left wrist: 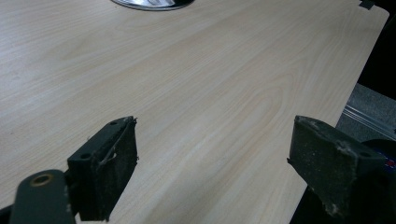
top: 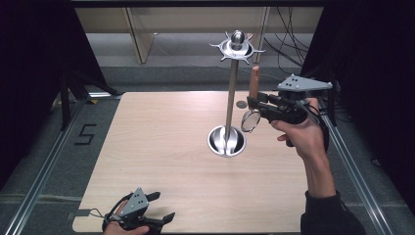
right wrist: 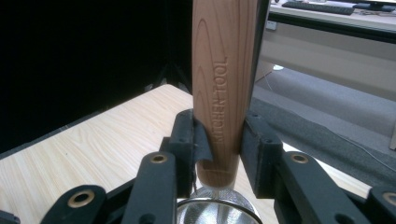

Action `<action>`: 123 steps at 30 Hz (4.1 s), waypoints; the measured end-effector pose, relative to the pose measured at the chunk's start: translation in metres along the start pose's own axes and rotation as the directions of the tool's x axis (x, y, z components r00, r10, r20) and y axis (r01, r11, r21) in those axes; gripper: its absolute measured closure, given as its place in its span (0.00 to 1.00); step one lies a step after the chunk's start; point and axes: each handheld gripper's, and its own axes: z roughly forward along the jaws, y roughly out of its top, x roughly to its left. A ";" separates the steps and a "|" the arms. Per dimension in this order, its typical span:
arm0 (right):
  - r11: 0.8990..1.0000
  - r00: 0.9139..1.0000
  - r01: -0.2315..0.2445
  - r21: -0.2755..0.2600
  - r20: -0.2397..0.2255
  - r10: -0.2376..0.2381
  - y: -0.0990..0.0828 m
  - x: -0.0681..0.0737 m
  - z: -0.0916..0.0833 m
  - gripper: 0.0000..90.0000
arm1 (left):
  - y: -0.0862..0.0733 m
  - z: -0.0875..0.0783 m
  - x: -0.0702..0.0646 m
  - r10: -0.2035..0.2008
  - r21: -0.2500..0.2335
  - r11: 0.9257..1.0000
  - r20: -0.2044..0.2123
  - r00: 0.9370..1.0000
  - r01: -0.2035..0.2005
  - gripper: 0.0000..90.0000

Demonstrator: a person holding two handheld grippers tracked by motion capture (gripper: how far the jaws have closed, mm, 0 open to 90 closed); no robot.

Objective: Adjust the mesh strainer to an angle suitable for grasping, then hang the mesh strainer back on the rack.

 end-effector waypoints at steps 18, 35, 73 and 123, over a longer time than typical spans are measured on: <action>0.999 0.998 0.008 0.037 0.058 -0.010 0.022 -0.006 0.019 0.76 | 0.000 0.000 0.000 -0.002 0.001 1.000 0.004 1.000 0.002 0.16; 0.998 0.998 -0.015 0.064 0.055 0.012 0.019 -0.008 0.031 0.75 | 0.000 0.000 -0.001 -0.016 0.008 1.000 0.003 1.000 0.016 0.16; 0.992 0.993 -0.118 -0.044 0.024 0.120 -0.070 -0.021 -0.018 0.46 | 0.000 0.001 -0.001 -0.002 0.003 1.000 0.004 1.000 0.002 0.16; 0.980 0.995 -0.089 0.179 -0.024 0.095 -0.131 -0.013 0.009 0.37 | 0.000 -0.002 -0.001 -0.022 -0.006 1.000 -0.007 1.000 0.022 0.16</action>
